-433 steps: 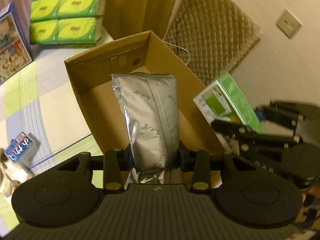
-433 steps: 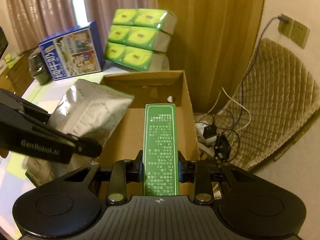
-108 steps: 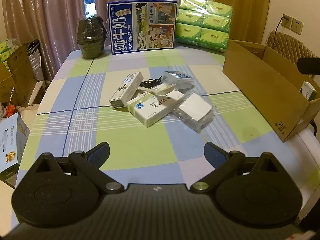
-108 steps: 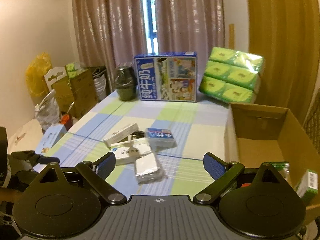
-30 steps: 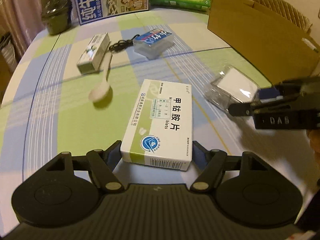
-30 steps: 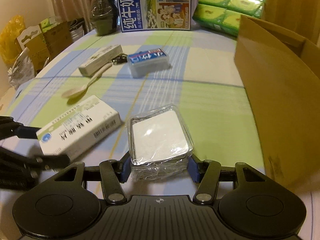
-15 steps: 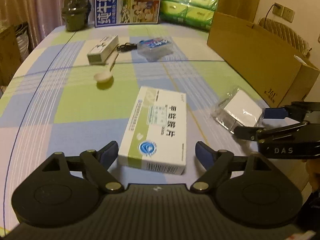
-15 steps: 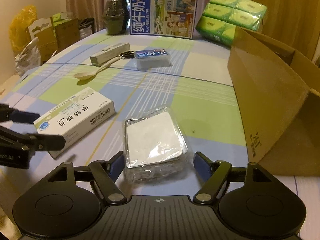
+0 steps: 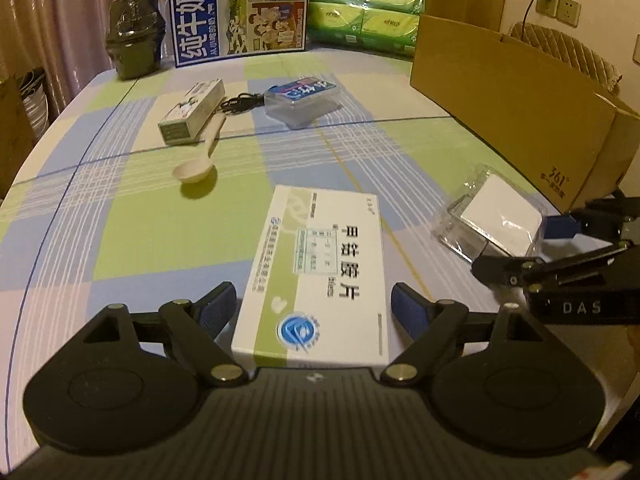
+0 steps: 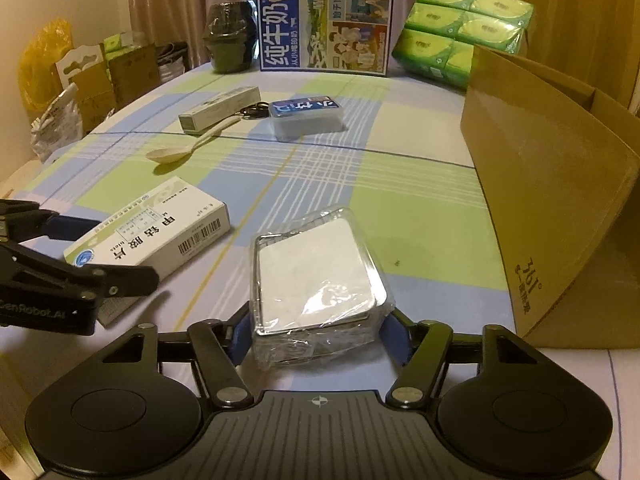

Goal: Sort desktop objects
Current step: 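Grasp the plastic-wrapped white box with the right tool while the left tool grasps the white medicine box, then lift and carry the wrapped box and medicine box over the cardboard box, then open both tools to drop the wrapped box and medicine box inside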

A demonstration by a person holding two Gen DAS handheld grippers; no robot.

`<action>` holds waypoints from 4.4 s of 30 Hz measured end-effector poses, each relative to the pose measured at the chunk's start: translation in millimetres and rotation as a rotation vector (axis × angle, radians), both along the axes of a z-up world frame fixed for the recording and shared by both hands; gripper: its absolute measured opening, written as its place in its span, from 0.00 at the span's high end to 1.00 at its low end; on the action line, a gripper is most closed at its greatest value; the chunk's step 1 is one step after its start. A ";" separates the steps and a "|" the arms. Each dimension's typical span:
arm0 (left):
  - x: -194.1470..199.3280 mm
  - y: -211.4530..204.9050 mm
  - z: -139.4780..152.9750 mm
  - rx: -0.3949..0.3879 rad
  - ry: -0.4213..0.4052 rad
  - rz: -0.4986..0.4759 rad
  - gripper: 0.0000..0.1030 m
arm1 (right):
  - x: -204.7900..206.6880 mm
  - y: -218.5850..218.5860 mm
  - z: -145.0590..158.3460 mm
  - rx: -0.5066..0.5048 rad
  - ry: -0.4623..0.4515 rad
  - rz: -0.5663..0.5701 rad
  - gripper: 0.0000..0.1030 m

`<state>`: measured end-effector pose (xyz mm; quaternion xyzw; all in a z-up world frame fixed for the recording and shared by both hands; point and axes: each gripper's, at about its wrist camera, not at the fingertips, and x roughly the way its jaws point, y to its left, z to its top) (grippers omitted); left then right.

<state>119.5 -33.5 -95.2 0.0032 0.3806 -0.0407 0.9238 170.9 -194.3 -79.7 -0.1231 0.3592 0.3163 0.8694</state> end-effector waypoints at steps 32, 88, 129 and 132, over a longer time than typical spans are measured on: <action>8.0 -1.6 6.3 0.008 -0.001 0.001 0.35 | -0.2 4.5 4.2 0.015 -0.018 -0.040 0.49; 17.9 -146.1 173.5 -0.088 -0.165 -0.088 0.35 | 24.1 -149.0 193.6 0.213 -0.196 -0.326 0.49; 139.1 -206.8 142.6 -0.096 -0.122 -0.153 0.23 | 143.5 -187.5 175.1 0.237 -0.107 -0.381 0.47; 131.6 -194.7 142.5 -0.096 -0.119 -0.131 0.23 | 147.4 -179.7 177.9 0.252 -0.123 -0.359 0.24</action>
